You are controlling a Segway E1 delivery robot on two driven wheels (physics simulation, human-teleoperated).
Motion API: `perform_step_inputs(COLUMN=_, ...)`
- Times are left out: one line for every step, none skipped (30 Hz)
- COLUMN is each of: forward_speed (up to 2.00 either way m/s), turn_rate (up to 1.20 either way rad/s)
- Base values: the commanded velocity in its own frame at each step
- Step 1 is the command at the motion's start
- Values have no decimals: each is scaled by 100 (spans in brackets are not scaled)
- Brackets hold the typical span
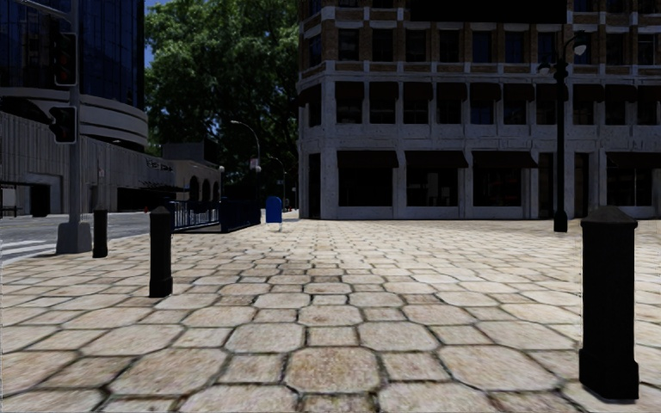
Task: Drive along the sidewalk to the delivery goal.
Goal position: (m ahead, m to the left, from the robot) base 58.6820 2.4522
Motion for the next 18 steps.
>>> perform_step_inputs(forward_speed=200, turn_rate=0)
perform_step_inputs(forward_speed=200, turn_rate=0)
perform_step_inputs(forward_speed=200, turn_rate=0)
perform_step_inputs(forward_speed=200, turn_rate=0)
perform_step_inputs(forward_speed=200, turn_rate=0)
perform_step_inputs(forward_speed=200, turn_rate=0)
perform_step_inputs(forward_speed=200, turn_rate=0)
perform_step_inputs(forward_speed=200, turn_rate=0)
perform_step_inputs(forward_speed=200, turn_rate=0)
perform_step_inputs(forward_speed=200, turn_rate=0)
perform_step_inputs(forward_speed=200, turn_rate=0)
perform_step_inputs(forward_speed=200, turn_rate=0)
perform_step_inputs(forward_speed=200, turn_rate=0)
perform_step_inputs(forward_speed=200, turn_rate=0)
perform_step_inputs(forward_speed=200, turn_rate=0)
perform_step_inputs(forward_speed=200, turn_rate=0)
perform_step_inputs(forward_speed=200, turn_rate=0)
perform_step_inputs(forward_speed=200, turn_rate=0)
